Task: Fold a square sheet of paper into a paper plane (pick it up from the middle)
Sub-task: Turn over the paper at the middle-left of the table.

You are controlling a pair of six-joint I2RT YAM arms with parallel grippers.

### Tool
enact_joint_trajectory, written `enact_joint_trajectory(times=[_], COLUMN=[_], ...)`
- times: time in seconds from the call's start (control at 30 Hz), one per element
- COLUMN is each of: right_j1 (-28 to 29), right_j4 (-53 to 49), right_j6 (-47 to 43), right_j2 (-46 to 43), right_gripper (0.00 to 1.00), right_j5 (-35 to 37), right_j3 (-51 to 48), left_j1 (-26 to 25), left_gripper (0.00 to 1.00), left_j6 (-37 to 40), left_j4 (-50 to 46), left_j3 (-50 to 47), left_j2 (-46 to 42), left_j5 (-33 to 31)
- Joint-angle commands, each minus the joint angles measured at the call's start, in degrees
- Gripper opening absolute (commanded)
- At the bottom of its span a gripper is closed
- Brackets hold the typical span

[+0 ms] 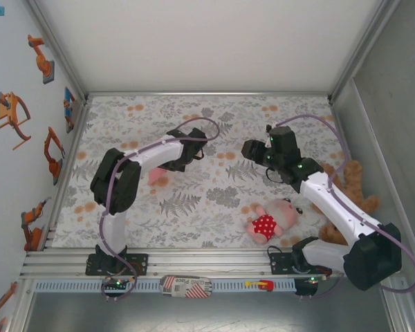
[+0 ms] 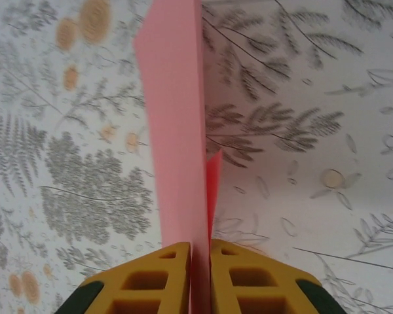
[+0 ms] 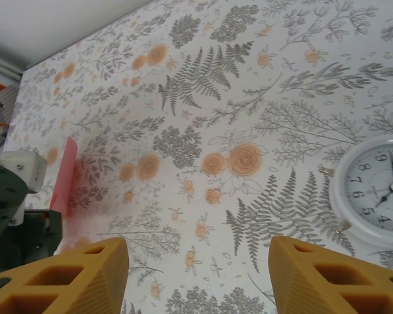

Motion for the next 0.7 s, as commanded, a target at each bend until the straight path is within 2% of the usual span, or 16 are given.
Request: enact_joint_trajectory(times=[0.0, 0.2, 0.33, 0.5, 0.67], right_j1=[-0.58, -0.59, -0.66, -0.58, 3.24], right_j4=[-0.86, -1.01, -0.77, 1.54, 4.37], right_j6=[-1.96, -1.82, -1.78, -1.56, -1.23], right_j2=[-1.63, -0.07, 1.49, 7.49, 17.69], right_gripper=[0.58, 0.57, 0.57, 0.52, 0.5], right_j5=[2.65, 1.89, 0.8, -5.47, -8.43], right_j3=[-1.4, -2.09, -1.99, -0.06, 5.76], left_j1=[-1.22, -0.99, 0.26, 5.4, 12.06], left_gripper=[0.21, 0.43, 0.52, 0.6, 0.74], left_j6=[-2.33, -2.9, -2.79, -5.19, -6.95], left_j4=[-0.04, 7.87, 14.14, 24.74, 28.97], left_j3=[1.63, 0.56, -2.32, -10.39, -17.83], left_j2=[1.06, 0.35, -3.26, -12.15, -22.0], left_j5=[7.0, 19.1, 26.58, 37.34, 38.95])
